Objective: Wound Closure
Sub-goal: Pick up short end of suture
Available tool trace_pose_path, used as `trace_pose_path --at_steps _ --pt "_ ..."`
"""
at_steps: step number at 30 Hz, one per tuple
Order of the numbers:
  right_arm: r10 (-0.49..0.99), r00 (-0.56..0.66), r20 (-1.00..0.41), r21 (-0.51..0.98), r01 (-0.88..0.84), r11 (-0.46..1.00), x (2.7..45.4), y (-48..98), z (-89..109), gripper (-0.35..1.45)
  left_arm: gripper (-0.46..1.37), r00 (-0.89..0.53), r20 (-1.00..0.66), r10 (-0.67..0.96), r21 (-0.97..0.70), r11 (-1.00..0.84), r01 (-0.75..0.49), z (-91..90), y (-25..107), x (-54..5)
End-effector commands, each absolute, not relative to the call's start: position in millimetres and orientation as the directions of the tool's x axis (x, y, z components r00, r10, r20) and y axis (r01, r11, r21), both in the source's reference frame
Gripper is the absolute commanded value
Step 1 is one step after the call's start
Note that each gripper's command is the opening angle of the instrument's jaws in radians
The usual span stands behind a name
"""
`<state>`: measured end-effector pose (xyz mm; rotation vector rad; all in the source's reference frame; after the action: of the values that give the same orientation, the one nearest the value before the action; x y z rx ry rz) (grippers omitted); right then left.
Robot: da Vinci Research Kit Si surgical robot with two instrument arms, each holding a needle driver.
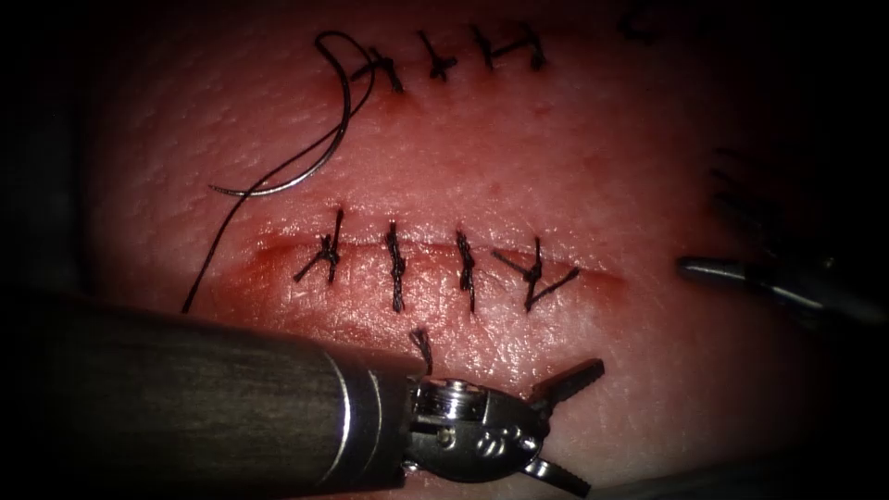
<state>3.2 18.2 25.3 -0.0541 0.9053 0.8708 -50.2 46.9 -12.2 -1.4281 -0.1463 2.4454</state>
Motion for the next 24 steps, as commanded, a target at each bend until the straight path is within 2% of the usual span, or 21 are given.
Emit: trace_pose_path --at_steps 1,2,5,11,24 --pt "0.637 0.31 -0.706 0.31 -0.674 0.67 3.2 18.2 25.3 1.09 0.73 -0.44 -0.838 0.323 -0.249 -0.943 -0.219 -12.4 47.0 -49.7" --pt "0.637 0.31 -0.706 0.31 -0.674 0.67 3.3 18.2 25.3 1.09 0.81 -0.426 -0.84 0.336 -0.26 -0.938 -0.227 -12.8 47.4 -49.0" --pt "0.637 0.309 -0.706 0.311 -0.673 0.671 3.3 18.2 25.3 1.09 0.86 -0.412 -0.825 0.387 -0.307 -0.919 -0.249 -13.0 48.3 -48.0" --pt "0.633 0.307 -0.71 0.322 -0.658 0.681 4.1 18.0 25.3 1.08 0.69 -0.4 -0.777 0.486 -0.378 -0.868 -0.322 -12.4 51.3 -47.6" --pt "0.626 0.338 -0.703 0.339 -0.615 0.712 5.2 17.0 25.8 1.04 0.55 -0.433 -0.725 0.536 -0.416 -0.841 -0.345 -9.6 55.8 -48.6"
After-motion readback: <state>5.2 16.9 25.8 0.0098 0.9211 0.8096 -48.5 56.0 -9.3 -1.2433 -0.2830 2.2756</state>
